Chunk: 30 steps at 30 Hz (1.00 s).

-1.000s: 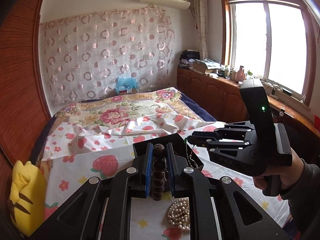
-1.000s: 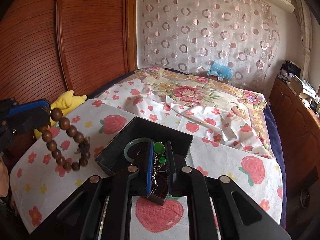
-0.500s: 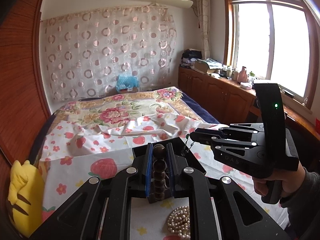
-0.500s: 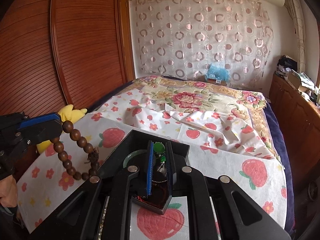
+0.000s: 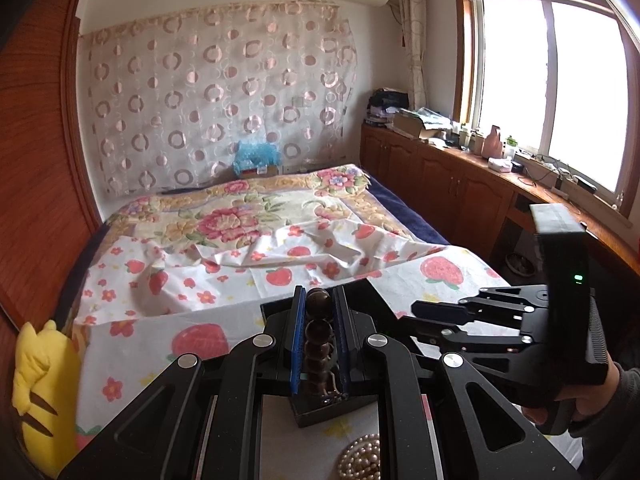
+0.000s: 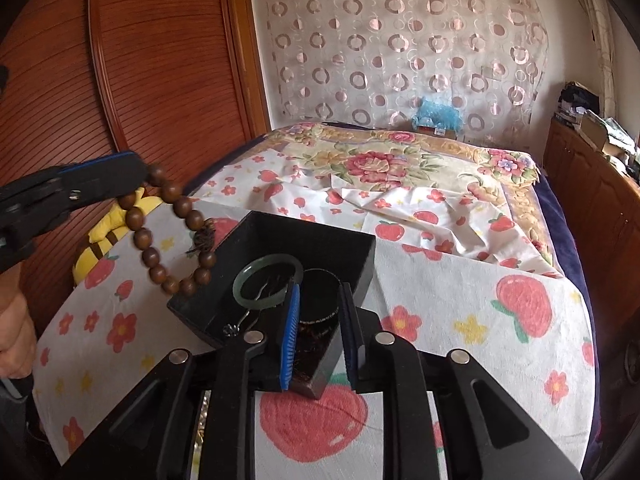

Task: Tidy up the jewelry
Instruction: 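Open both tools to drop the bracelet and pendant into the box, then lower the left tool onto the pearl necklace and close it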

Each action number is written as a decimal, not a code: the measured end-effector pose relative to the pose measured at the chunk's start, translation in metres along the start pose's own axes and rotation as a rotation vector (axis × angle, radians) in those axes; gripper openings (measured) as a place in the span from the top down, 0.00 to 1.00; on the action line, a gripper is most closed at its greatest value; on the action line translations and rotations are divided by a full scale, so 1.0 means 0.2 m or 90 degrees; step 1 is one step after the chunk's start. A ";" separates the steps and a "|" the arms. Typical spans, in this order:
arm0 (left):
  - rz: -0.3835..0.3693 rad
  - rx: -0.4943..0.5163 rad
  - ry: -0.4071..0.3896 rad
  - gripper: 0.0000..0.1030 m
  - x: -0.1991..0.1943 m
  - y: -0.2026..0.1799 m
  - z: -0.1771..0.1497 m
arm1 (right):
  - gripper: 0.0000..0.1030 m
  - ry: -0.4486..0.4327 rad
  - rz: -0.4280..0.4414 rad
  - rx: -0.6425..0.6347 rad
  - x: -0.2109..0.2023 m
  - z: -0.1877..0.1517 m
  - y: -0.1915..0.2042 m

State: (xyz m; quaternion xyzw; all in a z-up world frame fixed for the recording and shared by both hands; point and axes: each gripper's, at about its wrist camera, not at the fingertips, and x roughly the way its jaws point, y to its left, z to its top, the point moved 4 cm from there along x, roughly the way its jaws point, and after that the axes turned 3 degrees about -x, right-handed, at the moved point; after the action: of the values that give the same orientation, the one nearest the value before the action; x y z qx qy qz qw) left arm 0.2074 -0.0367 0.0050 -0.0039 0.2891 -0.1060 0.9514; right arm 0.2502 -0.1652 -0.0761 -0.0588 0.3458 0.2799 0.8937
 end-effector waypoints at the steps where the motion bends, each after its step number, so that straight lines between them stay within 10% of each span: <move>1: -0.001 -0.002 0.007 0.88 0.03 -0.01 -0.01 | 0.74 0.001 -0.004 0.003 -0.01 -0.02 -0.01; 13: -0.014 0.027 0.026 0.88 0.14 -0.16 -0.01 | 0.74 0.003 -0.034 0.012 -0.09 -0.15 -0.15; 30: 0.020 0.026 0.072 0.60 0.01 0.02 -0.31 | 0.74 0.002 -0.006 -0.017 -0.17 -0.31 0.07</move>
State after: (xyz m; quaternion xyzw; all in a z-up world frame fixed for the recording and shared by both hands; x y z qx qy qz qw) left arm 0.1753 -0.0292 -0.0470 0.0262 0.3402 -0.0972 0.9350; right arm 0.1865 -0.1871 -0.0991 -0.0730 0.3428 0.2804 0.8936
